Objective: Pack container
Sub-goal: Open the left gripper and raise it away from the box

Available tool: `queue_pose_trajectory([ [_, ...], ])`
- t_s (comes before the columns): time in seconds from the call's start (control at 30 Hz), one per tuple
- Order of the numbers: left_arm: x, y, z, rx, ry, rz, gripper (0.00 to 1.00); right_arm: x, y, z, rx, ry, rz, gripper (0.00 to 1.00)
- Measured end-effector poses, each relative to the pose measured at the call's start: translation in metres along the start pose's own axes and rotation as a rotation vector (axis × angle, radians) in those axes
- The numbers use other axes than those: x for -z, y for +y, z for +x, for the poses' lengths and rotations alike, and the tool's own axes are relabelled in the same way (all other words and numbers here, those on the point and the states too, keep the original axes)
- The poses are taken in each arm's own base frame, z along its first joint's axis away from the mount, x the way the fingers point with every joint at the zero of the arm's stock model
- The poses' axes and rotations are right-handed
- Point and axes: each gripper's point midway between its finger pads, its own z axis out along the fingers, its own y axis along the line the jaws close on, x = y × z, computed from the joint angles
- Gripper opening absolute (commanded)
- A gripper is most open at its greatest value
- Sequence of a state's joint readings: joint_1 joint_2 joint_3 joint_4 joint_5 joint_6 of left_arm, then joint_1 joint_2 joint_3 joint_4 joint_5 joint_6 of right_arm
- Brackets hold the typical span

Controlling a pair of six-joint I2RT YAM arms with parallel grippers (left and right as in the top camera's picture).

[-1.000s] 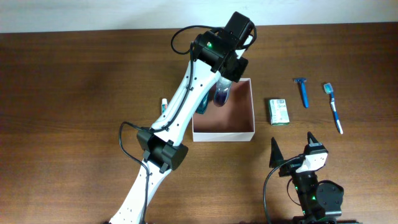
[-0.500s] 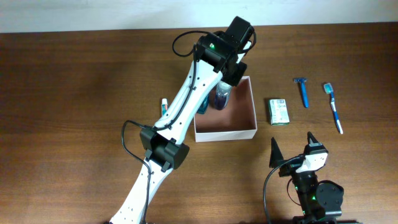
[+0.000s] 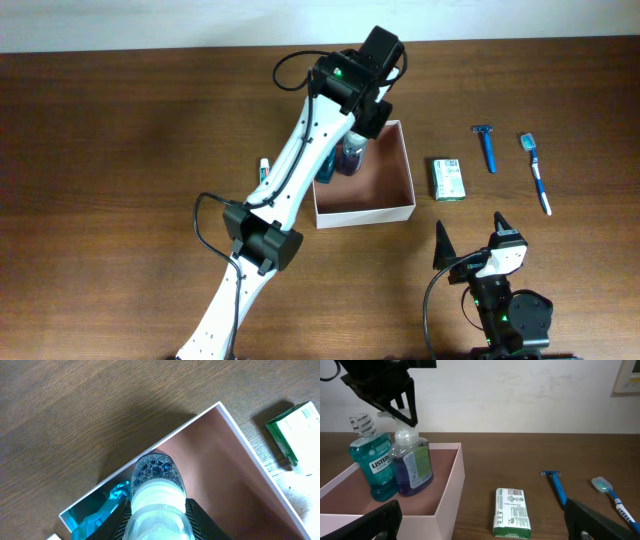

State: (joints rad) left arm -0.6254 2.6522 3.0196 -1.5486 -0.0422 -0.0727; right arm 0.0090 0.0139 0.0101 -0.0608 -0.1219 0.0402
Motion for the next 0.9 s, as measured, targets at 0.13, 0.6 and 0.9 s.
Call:
queue_pose_trajectory([
  [0.13, 0.0, 0.001, 0.002, 0.0, 0.01, -0.001, 0.3, 0.0, 0.0, 0.0, 0.0, 0.0, 0.0, 0.99],
  [0.6, 0.0, 0.007, 0.004, 0.01, 0.019, -0.005, 0.32, 0.0, 0.0, 0.0, 0.0, 0.0, 0.0, 0.99],
  [0.9, 0.0, 0.011, 0.004, 0.018, 0.017, -0.008, 0.48, 0.0, 0.0, 0.0, 0.0, 0.0, 0.0, 0.99],
])
